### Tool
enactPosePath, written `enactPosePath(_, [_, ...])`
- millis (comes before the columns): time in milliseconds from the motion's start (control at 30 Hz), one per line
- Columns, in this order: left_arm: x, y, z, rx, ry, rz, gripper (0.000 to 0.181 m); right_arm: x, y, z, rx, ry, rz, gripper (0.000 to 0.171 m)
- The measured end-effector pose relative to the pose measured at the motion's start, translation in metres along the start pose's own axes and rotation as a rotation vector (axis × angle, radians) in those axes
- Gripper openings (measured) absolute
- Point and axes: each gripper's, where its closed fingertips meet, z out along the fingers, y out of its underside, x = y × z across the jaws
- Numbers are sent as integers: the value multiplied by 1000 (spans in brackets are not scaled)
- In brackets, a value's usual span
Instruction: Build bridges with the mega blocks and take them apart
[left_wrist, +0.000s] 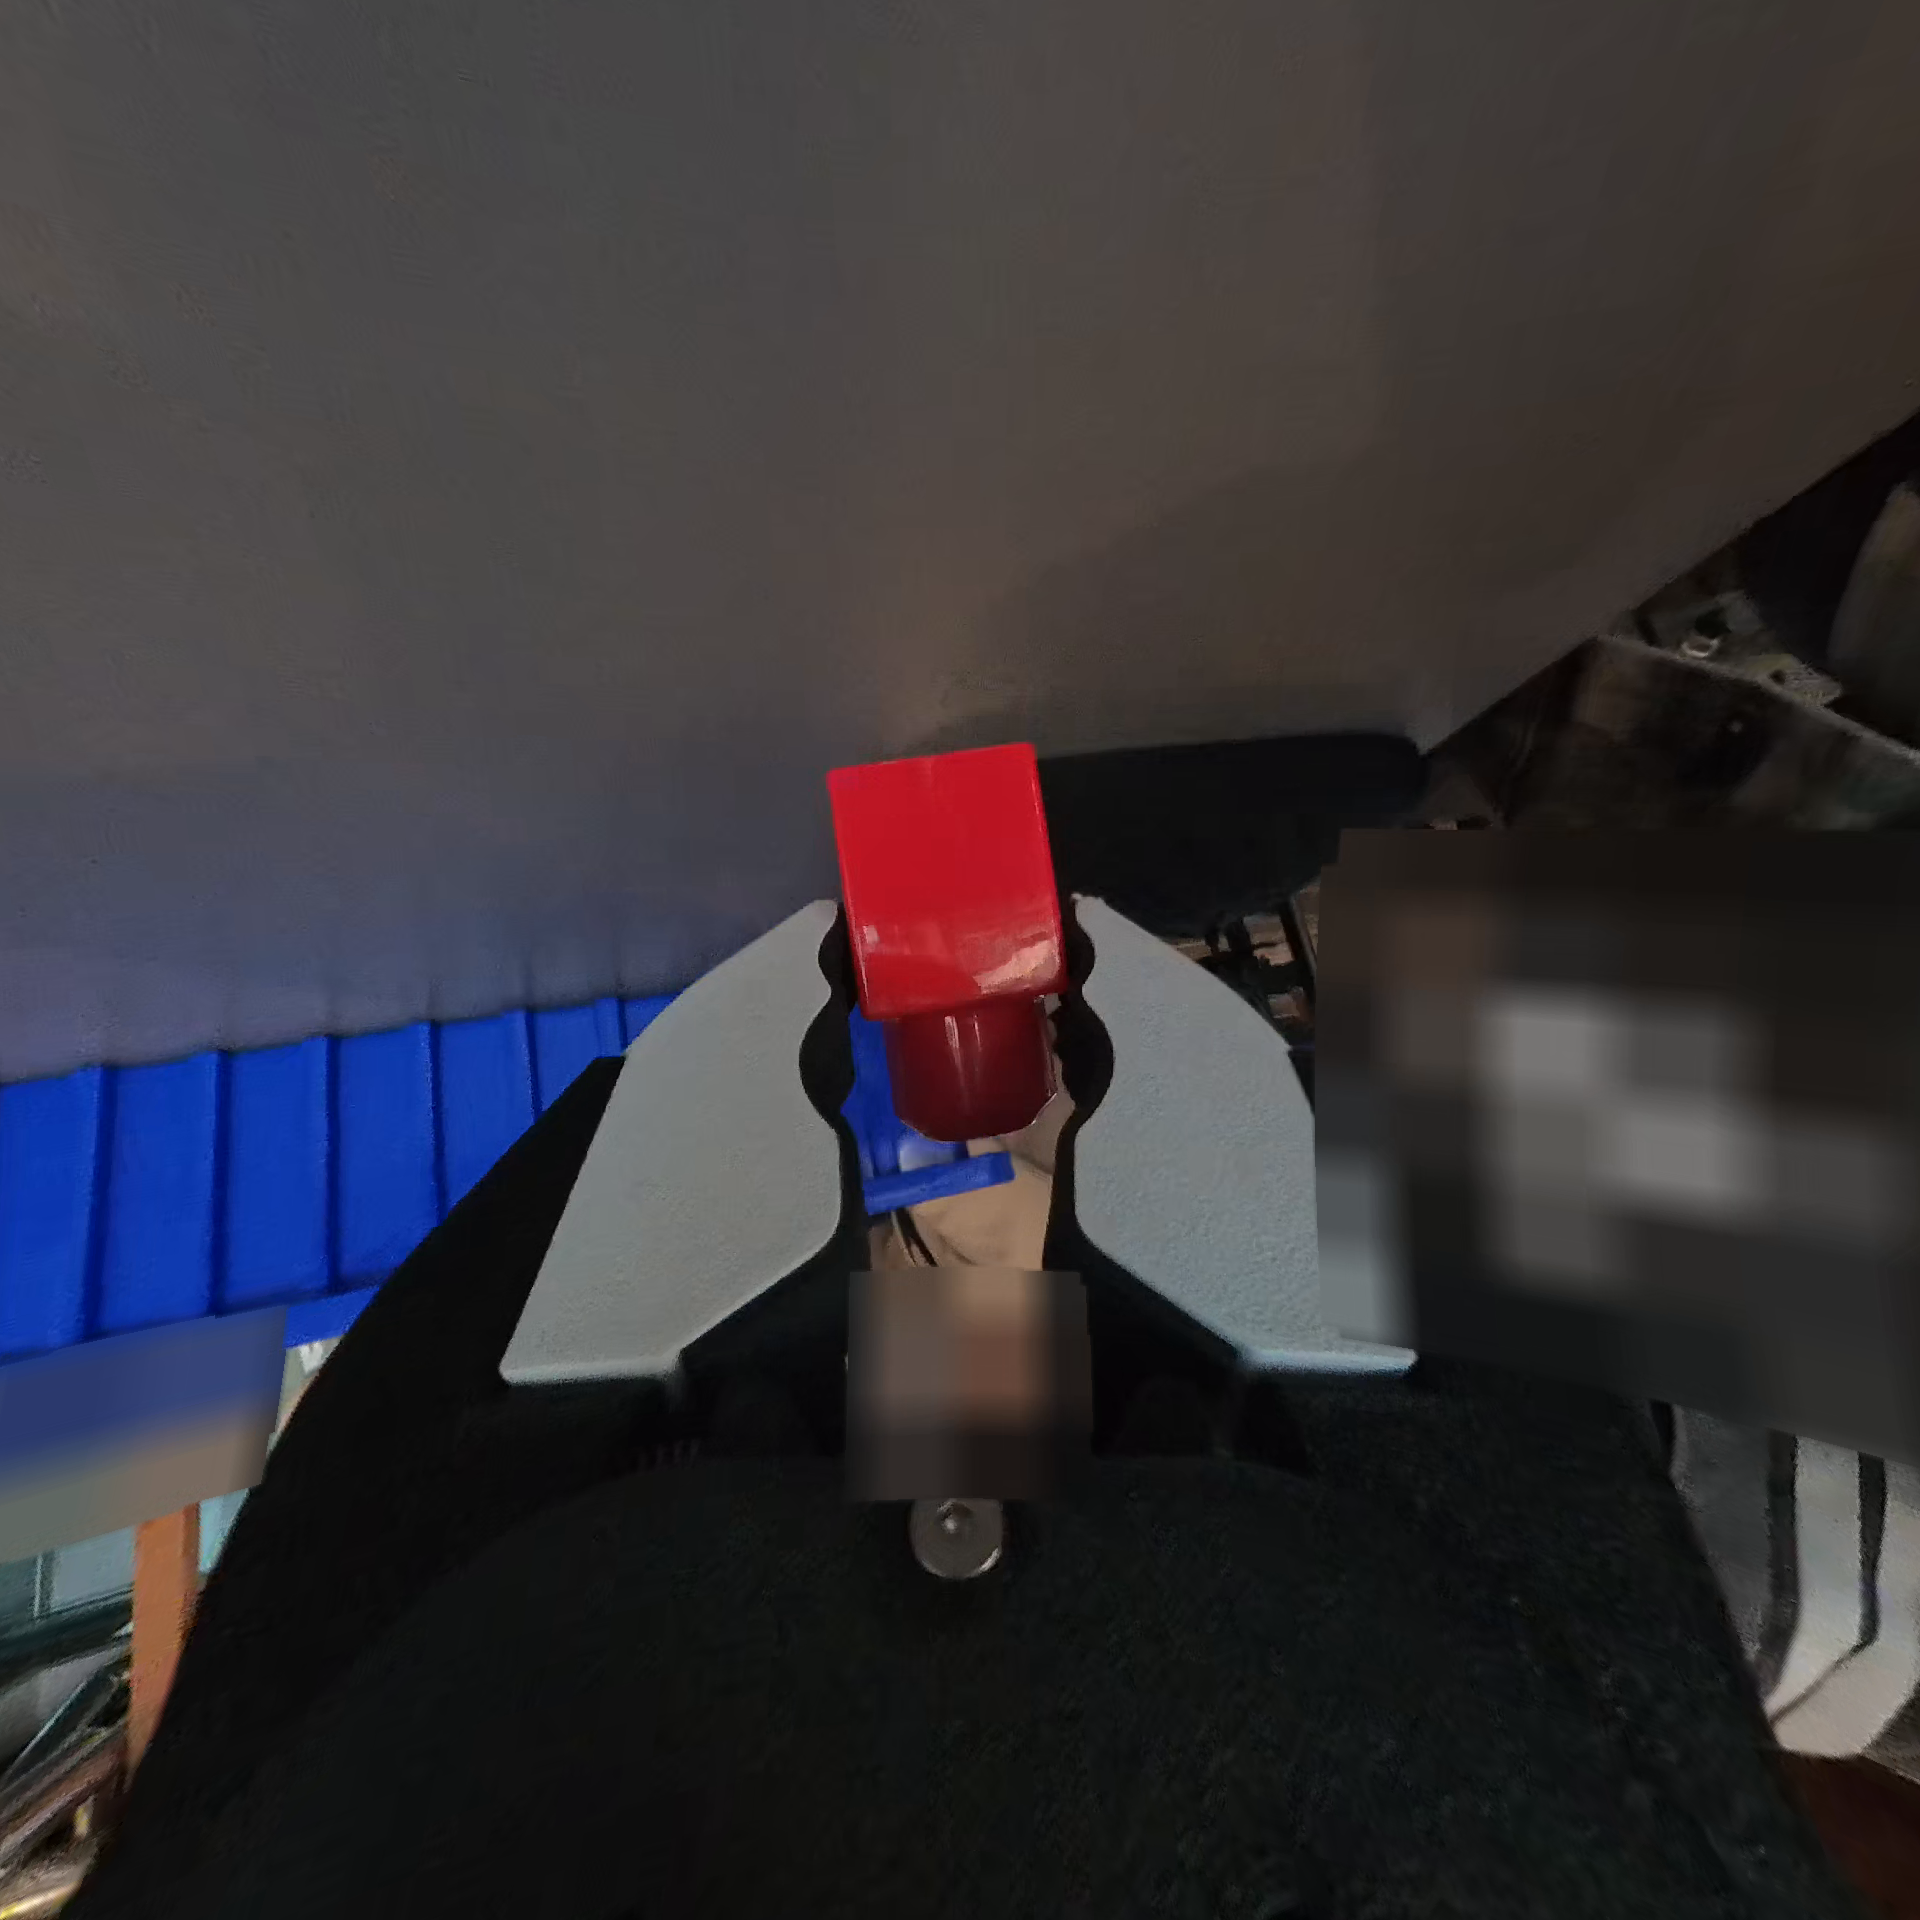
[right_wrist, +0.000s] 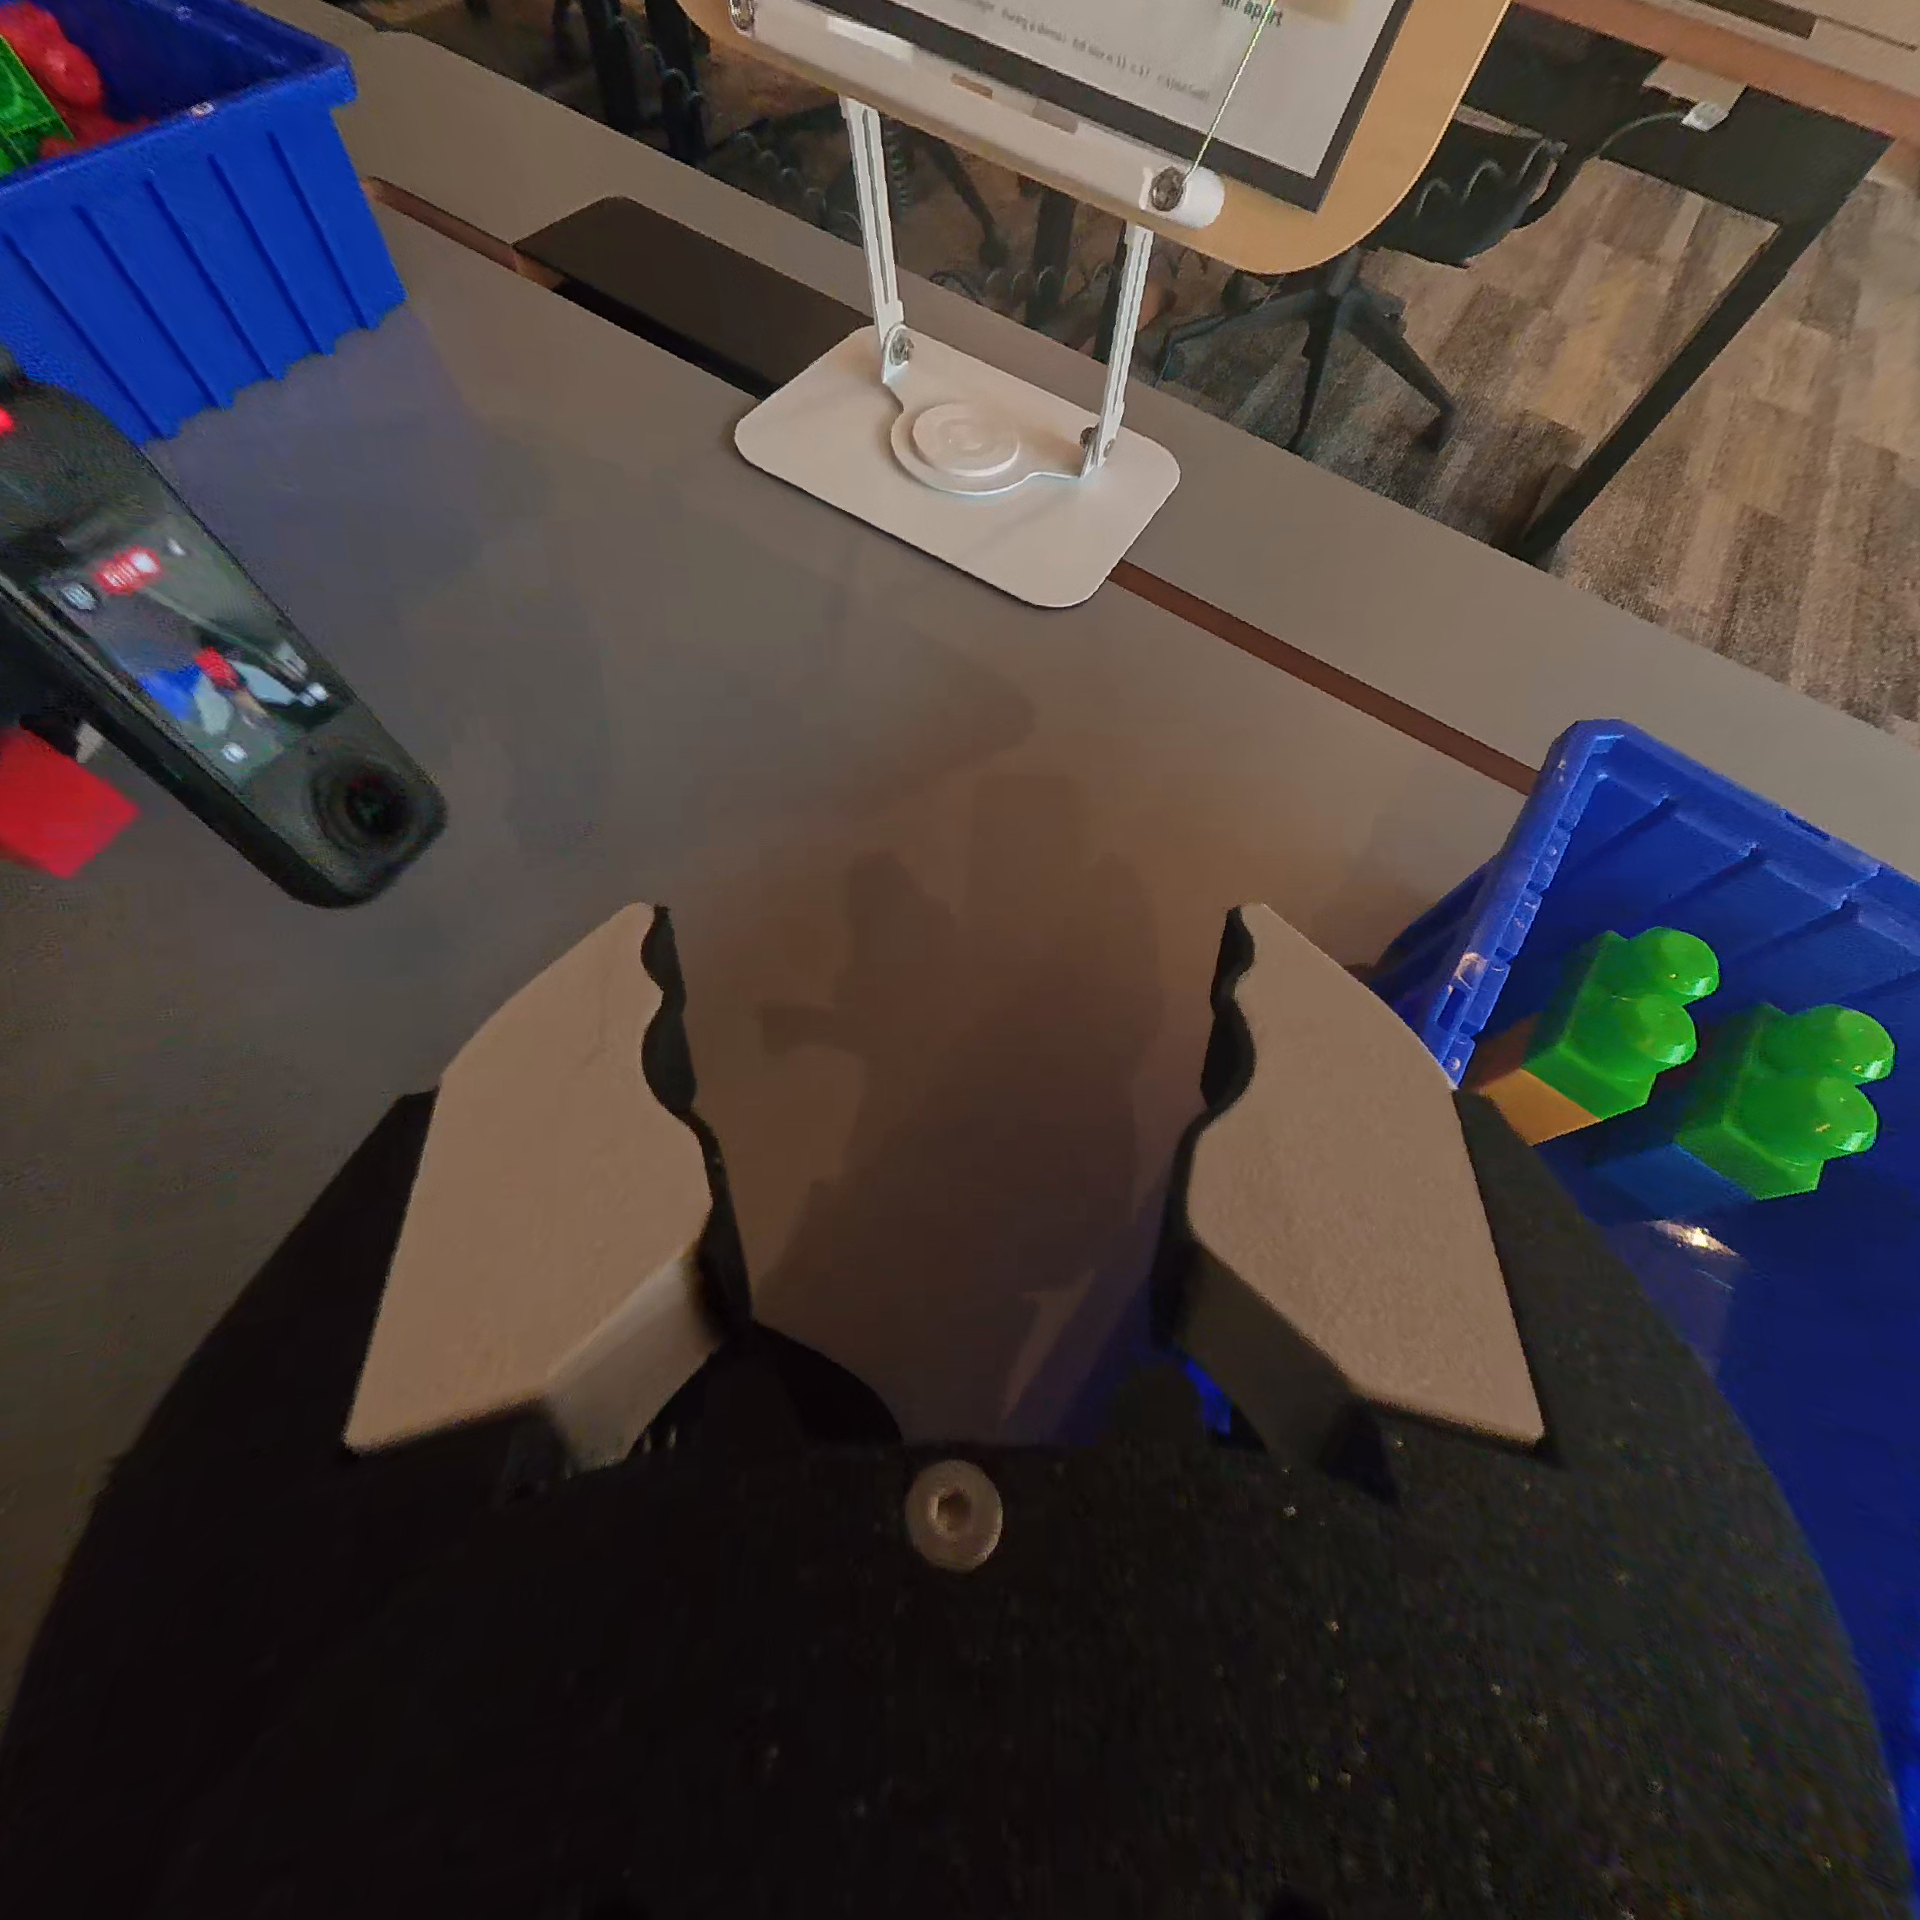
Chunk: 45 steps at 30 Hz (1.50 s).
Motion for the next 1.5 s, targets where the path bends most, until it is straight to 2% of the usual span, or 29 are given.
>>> enactPosePath(233, [3, -23, 10, -34, -18, -21, 37, -2, -1, 0, 4, -8, -3, 97])
enactPosePath(600, [4, -29, 16, -46, -17, -25, 38, -3, -2, -1, 10, -11, -3, 96])
enactPosePath(733, [3, -26, 17, -68, -31, -17, 62, -2, -1, -1, 10, -9, -1, 96])
enactPosePath(967, [3, -24, 7, 5, -30, -19, 80, -1, -1, -1, 5, -6, -1, 96])
enactPosePath(1133, [6, -27, -20, 285, -26, -31, 100, 1, 1, -1, 2, -2, 2, 95])
enactPosePath(1300, [-6, -20, -63, 713, -99, -78, 100, 1, 1, 0, -1, -2, 2, 95])
enactPosePath(1400, [-17, -2, -92, 1004, -148, -139, 100, 1, 2, 1, -4, -2, -1, 95])
enactPosePath(1500, [-26, 31, -123, 1317, -201, -202, 102, 0, 2, 3, -8, -9, -1, 95])
